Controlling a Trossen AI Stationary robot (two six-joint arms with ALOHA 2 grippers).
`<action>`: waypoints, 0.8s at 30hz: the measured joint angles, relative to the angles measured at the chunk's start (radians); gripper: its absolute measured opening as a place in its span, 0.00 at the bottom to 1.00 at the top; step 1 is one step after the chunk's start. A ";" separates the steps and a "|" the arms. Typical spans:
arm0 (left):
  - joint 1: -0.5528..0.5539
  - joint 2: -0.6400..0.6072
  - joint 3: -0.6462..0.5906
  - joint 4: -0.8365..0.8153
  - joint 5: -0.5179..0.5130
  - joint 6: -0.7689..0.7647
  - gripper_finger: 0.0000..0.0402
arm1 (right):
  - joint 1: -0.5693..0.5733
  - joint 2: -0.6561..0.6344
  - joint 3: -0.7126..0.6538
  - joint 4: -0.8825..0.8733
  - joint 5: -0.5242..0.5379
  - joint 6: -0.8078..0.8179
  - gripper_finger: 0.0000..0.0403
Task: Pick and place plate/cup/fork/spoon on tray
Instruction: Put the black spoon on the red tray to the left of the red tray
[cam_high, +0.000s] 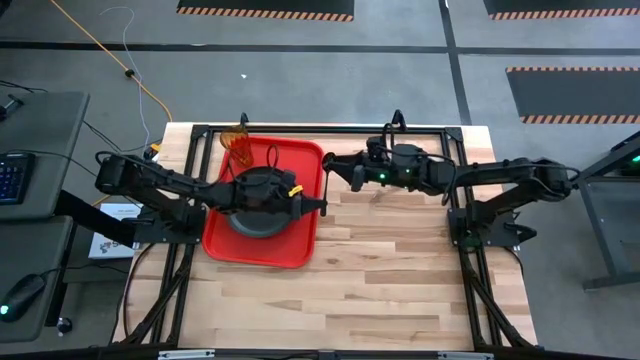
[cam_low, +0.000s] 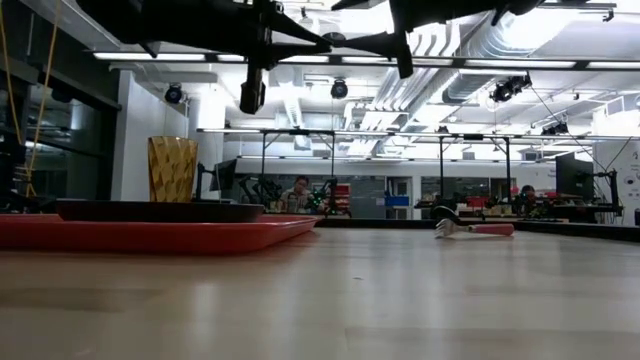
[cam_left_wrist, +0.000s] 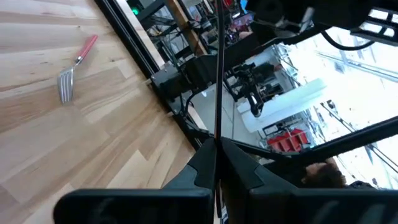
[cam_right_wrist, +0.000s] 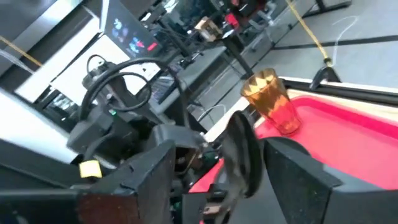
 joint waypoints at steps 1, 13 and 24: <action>-0.001 0.000 0.000 0.001 0.000 0.000 0.00 | 0.000 0.000 0.001 -0.006 0.007 0.001 0.55; 0.000 0.000 0.000 0.002 0.021 0.000 0.00 | 0.000 0.052 0.001 -0.029 0.017 0.044 0.20; 0.030 -0.011 0.000 -0.032 0.066 0.130 0.12 | -0.017 0.019 0.001 -0.053 -0.043 0.003 0.01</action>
